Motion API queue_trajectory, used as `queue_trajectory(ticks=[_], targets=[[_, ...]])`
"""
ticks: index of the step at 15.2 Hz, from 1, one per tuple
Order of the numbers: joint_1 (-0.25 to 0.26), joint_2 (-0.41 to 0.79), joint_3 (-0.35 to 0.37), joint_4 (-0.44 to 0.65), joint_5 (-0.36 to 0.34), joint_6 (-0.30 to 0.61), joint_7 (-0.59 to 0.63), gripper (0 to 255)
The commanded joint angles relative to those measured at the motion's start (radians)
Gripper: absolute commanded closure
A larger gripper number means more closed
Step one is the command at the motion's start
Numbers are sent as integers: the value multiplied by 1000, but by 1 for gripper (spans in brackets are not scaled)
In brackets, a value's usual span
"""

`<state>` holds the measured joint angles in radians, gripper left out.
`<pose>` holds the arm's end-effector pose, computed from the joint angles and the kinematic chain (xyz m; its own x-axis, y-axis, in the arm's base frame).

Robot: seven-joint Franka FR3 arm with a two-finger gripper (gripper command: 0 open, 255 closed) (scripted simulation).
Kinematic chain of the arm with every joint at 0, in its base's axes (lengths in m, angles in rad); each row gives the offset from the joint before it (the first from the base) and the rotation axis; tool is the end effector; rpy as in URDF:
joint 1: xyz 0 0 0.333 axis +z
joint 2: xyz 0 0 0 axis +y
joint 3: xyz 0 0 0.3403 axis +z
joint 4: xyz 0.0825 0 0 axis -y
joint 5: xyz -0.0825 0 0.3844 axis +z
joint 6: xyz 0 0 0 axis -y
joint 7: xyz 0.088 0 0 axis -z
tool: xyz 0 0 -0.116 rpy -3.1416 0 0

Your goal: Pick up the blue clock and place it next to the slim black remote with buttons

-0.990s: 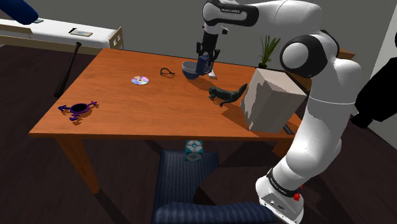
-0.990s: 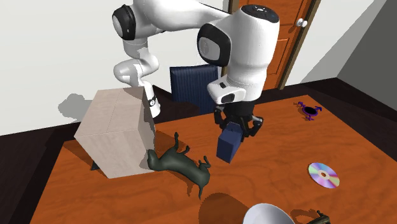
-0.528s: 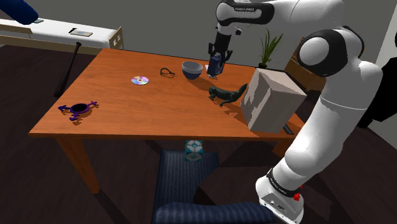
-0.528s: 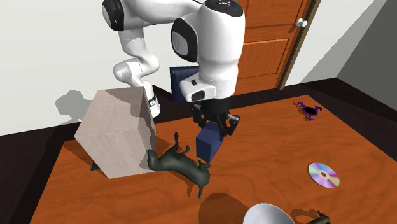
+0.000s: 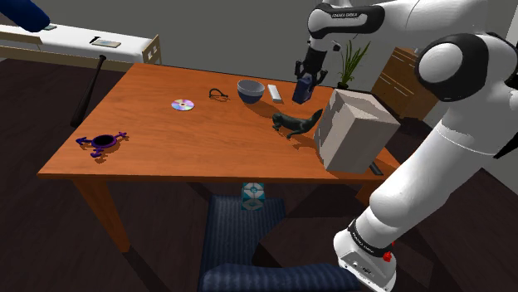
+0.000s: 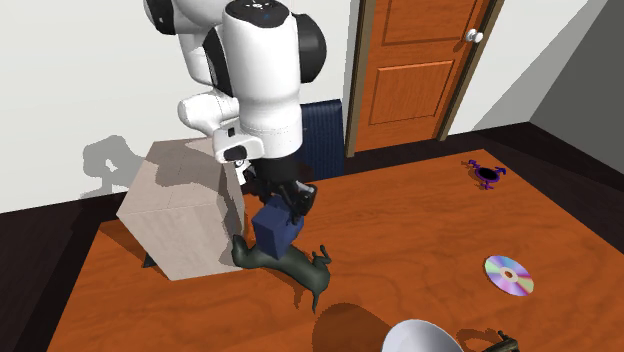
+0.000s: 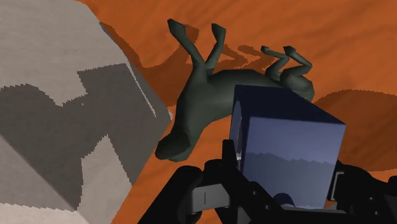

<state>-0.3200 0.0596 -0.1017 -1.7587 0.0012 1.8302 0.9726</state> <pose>0.5342 -0.2380 0.5388 0.1754 -0.9844 0.0109 -0.9844 -0.1755 -0.0073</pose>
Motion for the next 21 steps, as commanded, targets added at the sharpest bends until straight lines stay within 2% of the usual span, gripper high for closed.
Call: queue_trajectory(ticks=[1,8,16,17,18,21], targets=[[-22,-33,-20,-41,-2,9,-43,255],[-96,-122,-97,-145,-16,25,-189,255],[-185,-169,-195,-194,-34,30,-370,255],[-175,-184,-182,-197,-30,376,-354,0],[-175,-184,-182,-197,-30,376,-354,0],[-206,12,-256,193,174,-41,-507,0]])
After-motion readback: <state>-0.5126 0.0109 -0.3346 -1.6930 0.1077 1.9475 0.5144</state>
